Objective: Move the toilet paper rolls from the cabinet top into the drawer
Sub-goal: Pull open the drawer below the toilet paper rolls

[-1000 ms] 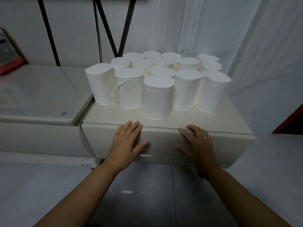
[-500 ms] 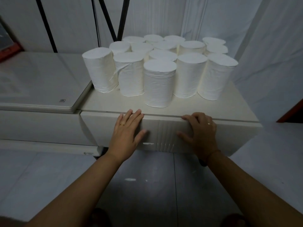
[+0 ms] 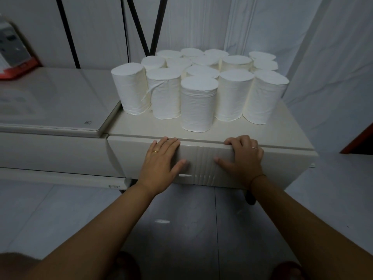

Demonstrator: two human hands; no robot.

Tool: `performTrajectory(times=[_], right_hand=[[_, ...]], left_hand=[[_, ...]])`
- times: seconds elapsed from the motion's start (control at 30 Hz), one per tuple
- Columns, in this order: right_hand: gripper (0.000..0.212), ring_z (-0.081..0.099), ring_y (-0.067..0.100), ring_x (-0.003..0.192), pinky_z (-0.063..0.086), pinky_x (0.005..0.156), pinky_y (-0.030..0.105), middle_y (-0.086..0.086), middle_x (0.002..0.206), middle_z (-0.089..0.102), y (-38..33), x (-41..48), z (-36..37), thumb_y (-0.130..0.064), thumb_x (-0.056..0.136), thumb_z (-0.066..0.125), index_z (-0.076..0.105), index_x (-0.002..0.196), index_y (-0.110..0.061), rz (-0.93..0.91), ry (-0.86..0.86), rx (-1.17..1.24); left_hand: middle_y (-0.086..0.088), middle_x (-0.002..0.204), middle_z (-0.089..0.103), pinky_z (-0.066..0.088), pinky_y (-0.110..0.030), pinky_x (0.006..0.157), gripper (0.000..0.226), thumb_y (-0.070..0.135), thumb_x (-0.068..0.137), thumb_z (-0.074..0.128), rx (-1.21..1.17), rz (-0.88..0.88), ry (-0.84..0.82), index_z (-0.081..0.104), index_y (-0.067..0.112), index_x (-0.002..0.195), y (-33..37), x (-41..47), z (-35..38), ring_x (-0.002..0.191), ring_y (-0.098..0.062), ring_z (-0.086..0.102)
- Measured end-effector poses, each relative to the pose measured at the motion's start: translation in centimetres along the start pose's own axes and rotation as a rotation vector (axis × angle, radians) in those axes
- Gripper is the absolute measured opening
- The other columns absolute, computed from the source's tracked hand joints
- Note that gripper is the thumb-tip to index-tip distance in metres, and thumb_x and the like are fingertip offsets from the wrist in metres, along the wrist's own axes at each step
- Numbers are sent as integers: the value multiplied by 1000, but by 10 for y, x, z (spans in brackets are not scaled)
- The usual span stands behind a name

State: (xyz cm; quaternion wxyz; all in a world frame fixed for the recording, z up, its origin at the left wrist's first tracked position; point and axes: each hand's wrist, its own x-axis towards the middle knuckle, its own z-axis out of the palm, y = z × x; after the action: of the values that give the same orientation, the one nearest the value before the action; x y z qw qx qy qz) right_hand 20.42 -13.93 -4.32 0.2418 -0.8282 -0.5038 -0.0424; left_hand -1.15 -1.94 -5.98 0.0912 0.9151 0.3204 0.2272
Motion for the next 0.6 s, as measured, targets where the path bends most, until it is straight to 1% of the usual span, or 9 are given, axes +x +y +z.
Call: performTrajectory(times=[0.17,0.27,0.33,0.43,0.5,0.6], right_hand=[[53,42,25,111,28,95,40,3,113,49,-4,-8,-5,-55,70,69,56,112,-25,-6,-9,-32],[61,47,28,108,27,97,41,7,113,53,-4,-33,-6,-59,69,68,57,115,-21,-76,-31,-63],[70,50,29,109,28,101,45,10,115,56,-4,-52,-4,-65,68,57,57,120,-18,-136,-41,-98],[72,51,28,112,25,105,48,9,117,58,-5,-71,-7,-70,74,40,57,122,-19,-129,-49,-32],[78,50,27,114,21,108,49,7,118,58,-5,-78,-11,-74,77,30,55,125,-19,-126,-54,-2],[84,48,25,118,18,112,48,6,122,57,-6,-91,-17,-76,80,15,50,131,-18,-135,-76,9]], left_hand=[[0,149,39,0,-33,119,66,62,91,33,19,2,-8,37,20,142,5,-9,-3,143,-18,22],[1,151,34,-2,-36,119,72,68,90,27,25,22,-23,29,22,146,8,-35,-3,144,-17,16],[-1,150,35,-4,-37,119,74,70,90,21,56,30,-45,26,23,147,10,-48,-6,142,-18,16],[-3,147,37,-6,-36,118,74,69,90,19,85,36,-83,26,23,147,16,-59,-14,140,-21,20],[-2,151,32,-9,-36,118,75,68,90,17,83,39,-111,22,23,149,19,-64,-19,143,-20,16],[4,159,18,-11,-37,119,75,68,90,14,109,56,-164,12,26,152,20,-76,-24,147,-15,3]])
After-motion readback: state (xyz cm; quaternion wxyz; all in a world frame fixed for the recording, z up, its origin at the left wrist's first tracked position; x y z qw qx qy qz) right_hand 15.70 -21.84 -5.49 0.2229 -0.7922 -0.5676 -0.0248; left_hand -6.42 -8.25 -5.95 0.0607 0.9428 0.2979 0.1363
